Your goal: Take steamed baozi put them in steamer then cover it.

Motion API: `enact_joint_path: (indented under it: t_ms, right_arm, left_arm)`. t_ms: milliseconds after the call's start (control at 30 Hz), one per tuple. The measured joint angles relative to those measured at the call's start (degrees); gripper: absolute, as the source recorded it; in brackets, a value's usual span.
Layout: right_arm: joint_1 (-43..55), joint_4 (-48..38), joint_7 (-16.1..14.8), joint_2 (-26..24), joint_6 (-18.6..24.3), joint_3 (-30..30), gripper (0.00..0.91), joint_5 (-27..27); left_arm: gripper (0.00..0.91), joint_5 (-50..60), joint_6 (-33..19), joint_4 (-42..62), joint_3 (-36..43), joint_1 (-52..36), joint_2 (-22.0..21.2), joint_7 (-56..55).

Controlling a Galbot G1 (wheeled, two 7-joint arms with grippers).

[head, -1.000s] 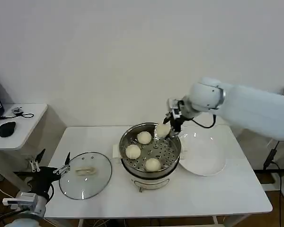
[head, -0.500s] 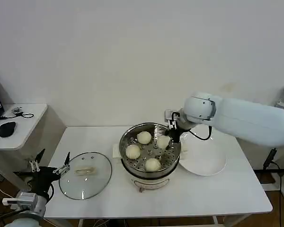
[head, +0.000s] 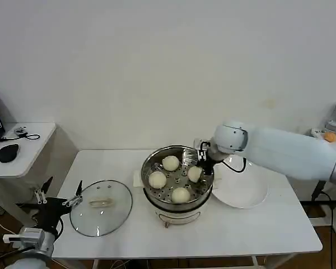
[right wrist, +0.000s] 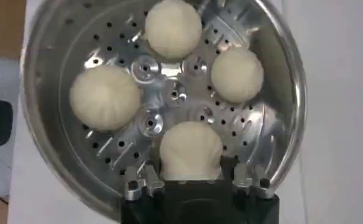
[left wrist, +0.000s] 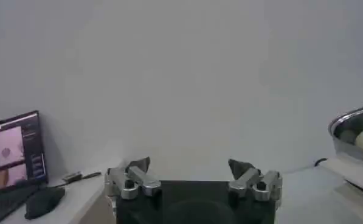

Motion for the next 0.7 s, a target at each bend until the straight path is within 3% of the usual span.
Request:
enact_joint_path:
  t_ms: [400,433,700]
  right_arm:
    - [-2.04,-1.91,1.05,1.73,0.26,1.63,0.665,-0.99]
    - [-2.04,-1.91,1.05,1.8,0.25,1.69,0.887,-0.99]
    - [-1.94,-1.51,0.99,1.48,-0.04,2.0,0.907,-0.93]
  left_arm:
    - [0.907,0.0,0.0,0.29,0.05,-0.15,0.06,0.01]
    - [0.907,0.01,0.0,0.28,0.04,-0.16,0.09,0.01]
    - [0.907,-0.02,0.01,0.27,-0.04,-0.21,0.13,0.0]
